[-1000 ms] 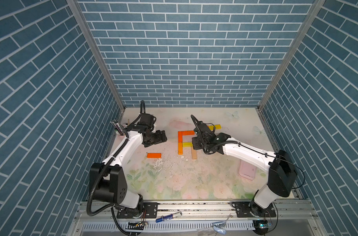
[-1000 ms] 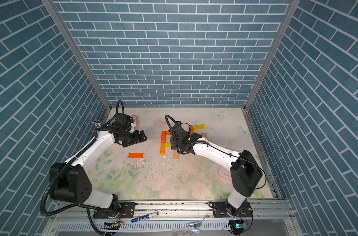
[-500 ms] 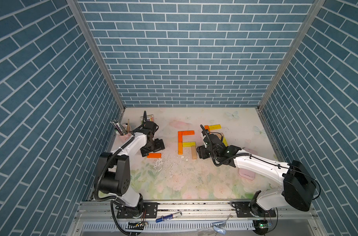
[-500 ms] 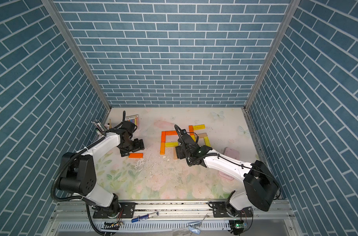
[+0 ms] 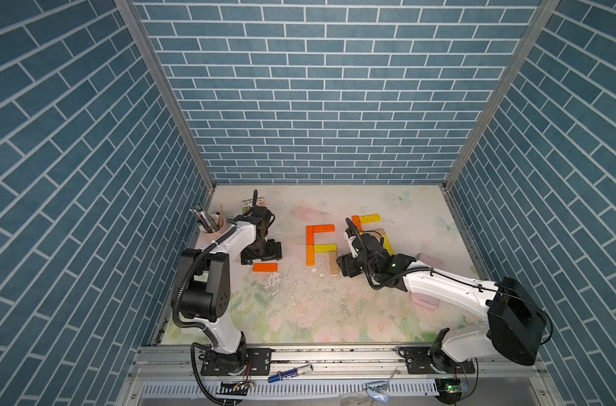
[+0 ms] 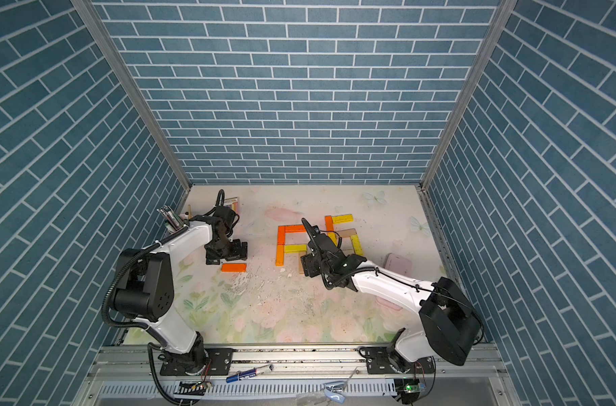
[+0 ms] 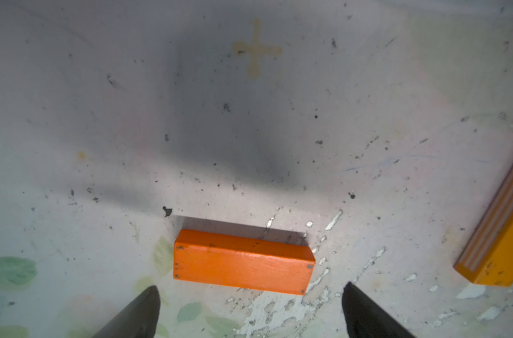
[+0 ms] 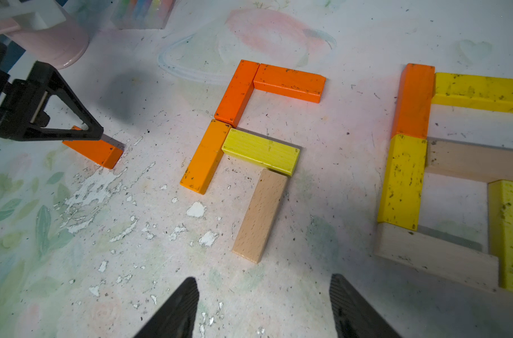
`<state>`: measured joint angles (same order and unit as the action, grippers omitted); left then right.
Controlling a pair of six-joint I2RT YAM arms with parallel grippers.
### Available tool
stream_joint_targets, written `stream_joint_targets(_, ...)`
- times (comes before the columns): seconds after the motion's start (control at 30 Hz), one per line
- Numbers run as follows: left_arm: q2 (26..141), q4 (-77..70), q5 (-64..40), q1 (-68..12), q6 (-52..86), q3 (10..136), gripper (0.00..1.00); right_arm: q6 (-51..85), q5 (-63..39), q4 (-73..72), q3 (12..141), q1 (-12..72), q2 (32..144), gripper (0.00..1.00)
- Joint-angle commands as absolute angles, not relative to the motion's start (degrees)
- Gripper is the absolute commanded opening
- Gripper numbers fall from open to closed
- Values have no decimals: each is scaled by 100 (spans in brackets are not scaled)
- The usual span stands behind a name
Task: Assemble the number 6 with building blocks
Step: Move the building block to the center of the board.
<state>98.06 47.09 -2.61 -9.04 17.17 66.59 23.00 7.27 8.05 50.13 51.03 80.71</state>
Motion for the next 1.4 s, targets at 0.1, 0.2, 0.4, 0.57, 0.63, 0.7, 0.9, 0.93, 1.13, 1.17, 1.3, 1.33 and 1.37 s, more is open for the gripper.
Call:
stream_joint_targets(0.1,9784,4490,-207,-800,1189,6441,97,2048,752,672,4843,5084,7792,74)
stream_joint_targets(0.2,9861,4430,-339,-782,1052,6442,97,2021,730,629,4820,5086,7796,74)
stream_joint_targets(0.4,10106,4501,-501,-765,893,6498,98,1991,677,565,4782,5080,7796,74)
stream_joint_targets(0.57,10263,4518,-576,-730,827,6511,98,1947,642,495,4718,5083,7731,74)
stream_joint_targets(0.63,10312,4493,-599,-729,826,6503,99,1935,647,466,4689,5085,7687,74)
stream_joint_targets(0.7,10377,4499,-609,-729,827,6500,99,1934,652,442,4650,5081,7661,74)
stream_joint_targets(0.9,10486,4571,-588,-729,885,6548,97,1927,692,448,4601,5080,7594,74)
stream_joint_targets(0.93,10470,4562,-582,-729,911,6532,96,1925,703,456,4591,5076,7587,74)
stream_joint_targets(1.13,10317,4675,-745,-772,1237,6463,87,1966,842,508,4587,5081,7507,73)
stream_joint_targets(1.17,10241,4667,-767,-818,1297,6405,86,1986,887,518,4575,5085,7477,73)
stream_joint_targets(1.3,9887,4655,-807,-1114,1582,6186,86,2078,1099,531,4528,5079,7328,72)
stream_joint_targets(1.33,9831,4679,-808,-1180,1681,6145,86,2091,1168,536,4511,5077,7292,72)
stream_joint_targets(1.37,9766,4693,-823,-1263,1821,6098,86,2107,1239,532,4492,5075,7249,72)
